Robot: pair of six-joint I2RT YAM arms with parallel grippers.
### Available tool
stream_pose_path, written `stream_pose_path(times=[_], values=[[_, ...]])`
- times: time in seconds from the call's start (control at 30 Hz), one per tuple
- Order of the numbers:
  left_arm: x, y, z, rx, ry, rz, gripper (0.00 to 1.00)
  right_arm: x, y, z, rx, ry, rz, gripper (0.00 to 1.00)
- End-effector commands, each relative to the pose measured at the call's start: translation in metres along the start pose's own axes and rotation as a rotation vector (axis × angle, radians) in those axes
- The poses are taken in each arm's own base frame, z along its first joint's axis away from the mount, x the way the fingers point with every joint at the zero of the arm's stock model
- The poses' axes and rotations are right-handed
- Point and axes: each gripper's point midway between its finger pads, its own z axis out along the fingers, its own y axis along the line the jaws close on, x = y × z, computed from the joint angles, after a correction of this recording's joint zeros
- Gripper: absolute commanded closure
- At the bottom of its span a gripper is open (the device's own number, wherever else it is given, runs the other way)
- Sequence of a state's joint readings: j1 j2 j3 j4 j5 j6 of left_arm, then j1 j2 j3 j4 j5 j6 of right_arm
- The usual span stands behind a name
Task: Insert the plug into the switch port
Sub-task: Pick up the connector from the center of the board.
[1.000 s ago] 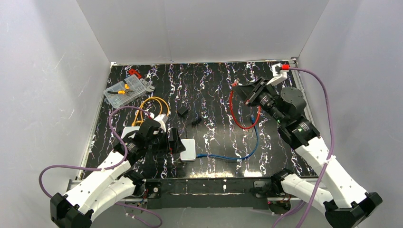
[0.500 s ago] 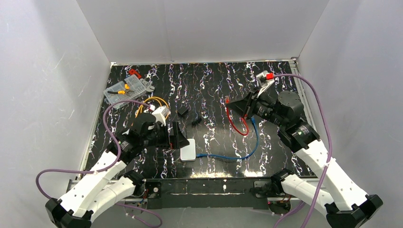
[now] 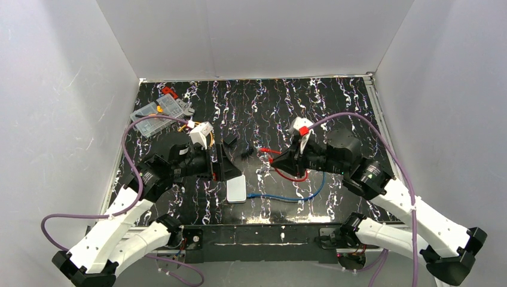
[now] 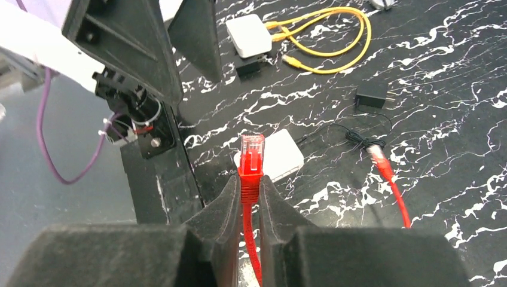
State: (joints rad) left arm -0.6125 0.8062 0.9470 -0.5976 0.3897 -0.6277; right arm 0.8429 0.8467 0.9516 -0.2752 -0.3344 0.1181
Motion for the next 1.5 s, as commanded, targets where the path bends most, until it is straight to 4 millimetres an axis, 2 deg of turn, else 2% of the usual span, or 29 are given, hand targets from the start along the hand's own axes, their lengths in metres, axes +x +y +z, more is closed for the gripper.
stream_pose_path(times=[0.0,0.3,0.53,0.67,0.93,1.27,1.47], values=[[0.005,-0.011,-0.012,0.034,0.021,-0.001,0.02,0.008,0.005,0.007,-0.008,0.048,-0.168,0.99],[0.013,-0.025,-0.018,0.102,0.061,-0.051,0.02,0.029,0.035,0.033,-0.096,0.145,-0.344,0.99],[0.022,-0.028,-0.014,0.129,0.109,-0.102,0.04,0.028,0.049,0.056,-0.102,0.164,-0.448,0.99],[0.027,-0.026,-0.012,0.129,0.130,-0.116,0.11,0.025,0.055,0.064,-0.113,0.159,-0.477,0.99],[0.031,-0.023,-0.008,0.127,0.155,-0.129,0.36,0.020,0.065,0.071,-0.135,0.133,-0.523,0.99],[0.031,-0.022,-0.004,0.127,0.168,-0.137,0.43,0.019,0.074,0.079,-0.147,0.119,-0.566,0.99],[0.031,-0.024,-0.003,0.135,0.171,-0.142,0.52,0.017,0.077,0.081,-0.150,0.107,-0.575,0.99]])
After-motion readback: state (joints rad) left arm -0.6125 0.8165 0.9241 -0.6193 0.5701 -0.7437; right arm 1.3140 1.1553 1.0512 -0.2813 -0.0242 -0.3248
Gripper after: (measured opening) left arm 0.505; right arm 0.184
